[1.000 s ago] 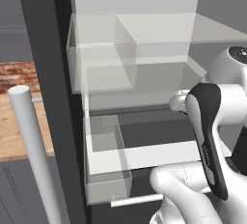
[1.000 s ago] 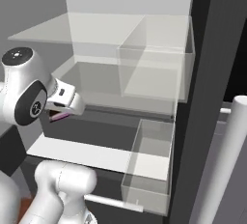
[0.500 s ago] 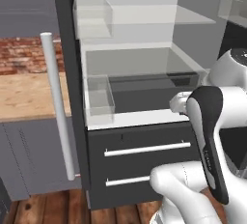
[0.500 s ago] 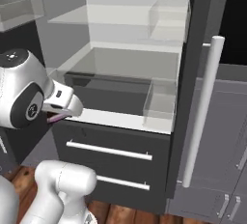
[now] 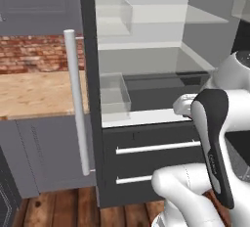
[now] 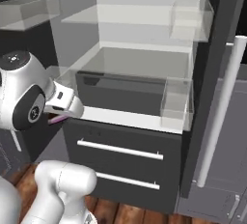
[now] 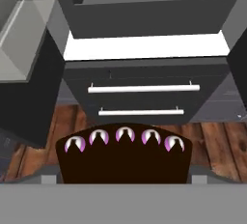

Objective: Take the cakes from the fridge and place them on the empty tray on the dining counter.

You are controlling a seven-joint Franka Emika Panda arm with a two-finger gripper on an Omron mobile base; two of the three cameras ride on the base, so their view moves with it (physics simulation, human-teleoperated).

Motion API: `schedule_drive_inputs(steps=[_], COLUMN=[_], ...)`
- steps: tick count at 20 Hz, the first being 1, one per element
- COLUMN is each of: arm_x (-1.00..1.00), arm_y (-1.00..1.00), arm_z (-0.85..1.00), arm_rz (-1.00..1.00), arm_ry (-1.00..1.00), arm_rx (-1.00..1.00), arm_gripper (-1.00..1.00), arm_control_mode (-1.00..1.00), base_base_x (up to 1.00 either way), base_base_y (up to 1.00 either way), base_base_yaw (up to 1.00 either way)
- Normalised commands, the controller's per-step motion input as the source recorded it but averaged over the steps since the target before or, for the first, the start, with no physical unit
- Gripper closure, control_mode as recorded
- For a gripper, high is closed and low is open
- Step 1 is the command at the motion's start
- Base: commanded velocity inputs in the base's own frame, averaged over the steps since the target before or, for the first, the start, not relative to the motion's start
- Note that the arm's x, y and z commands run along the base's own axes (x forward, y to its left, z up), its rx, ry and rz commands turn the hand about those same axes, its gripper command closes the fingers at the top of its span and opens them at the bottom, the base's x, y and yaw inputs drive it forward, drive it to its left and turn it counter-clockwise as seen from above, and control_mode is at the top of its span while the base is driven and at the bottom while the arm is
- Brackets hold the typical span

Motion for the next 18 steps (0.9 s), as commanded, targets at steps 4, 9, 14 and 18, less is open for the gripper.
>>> schedule_drive_inputs(steps=[4, 9, 14, 18], arm_x=[0.0, 0.0, 0.0, 0.0], arm_y=[0.0, 0.0, 0.0, 0.0], arm_z=[0.0, 0.0, 0.0, 0.0], arm_rz=[0.0, 0.0, 0.0, 0.0], arm_ry=[0.0, 0.0, 0.0, 0.0], arm_rx=[0.0, 0.0, 0.0, 0.0], arm_gripper=[1.0, 1.0, 1.0, 1.0], arm_control_mode=[1.0, 1.0, 1.0, 1.0], base_base_x=[0.0, -0.26, -0.79, -1.0], base_base_y=[1.0, 0.89, 0.45, 0.02], base_base_yaw=[-0.13, -0.18, -0.14, -0.09])
